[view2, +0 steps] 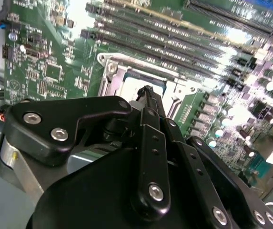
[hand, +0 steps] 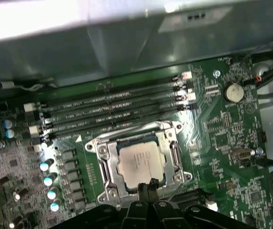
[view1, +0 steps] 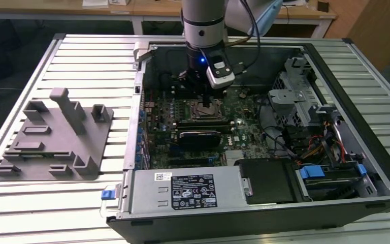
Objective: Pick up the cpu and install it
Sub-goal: 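Install the second cpu locking lever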
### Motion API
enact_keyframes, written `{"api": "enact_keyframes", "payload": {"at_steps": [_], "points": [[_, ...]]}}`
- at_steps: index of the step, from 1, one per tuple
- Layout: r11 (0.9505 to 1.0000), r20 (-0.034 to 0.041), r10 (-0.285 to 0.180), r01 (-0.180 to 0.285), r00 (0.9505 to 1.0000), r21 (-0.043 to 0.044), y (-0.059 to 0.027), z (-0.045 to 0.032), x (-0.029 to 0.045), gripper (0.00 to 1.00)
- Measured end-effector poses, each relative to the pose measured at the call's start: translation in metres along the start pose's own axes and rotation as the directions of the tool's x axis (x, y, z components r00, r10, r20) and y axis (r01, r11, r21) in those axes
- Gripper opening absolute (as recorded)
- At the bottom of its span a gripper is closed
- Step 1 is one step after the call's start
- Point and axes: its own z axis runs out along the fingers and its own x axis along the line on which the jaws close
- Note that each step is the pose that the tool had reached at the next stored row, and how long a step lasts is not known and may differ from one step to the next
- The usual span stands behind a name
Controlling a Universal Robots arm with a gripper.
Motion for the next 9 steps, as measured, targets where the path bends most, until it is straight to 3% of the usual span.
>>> {"api": "enact_keyframes", "payload": {"at_steps": [9], "points": [[1.0, -0.0002, 0.0, 0.0, 1.0, -0.0007, -0.0134, 0.0009, -0.0029, 0.11]]}}
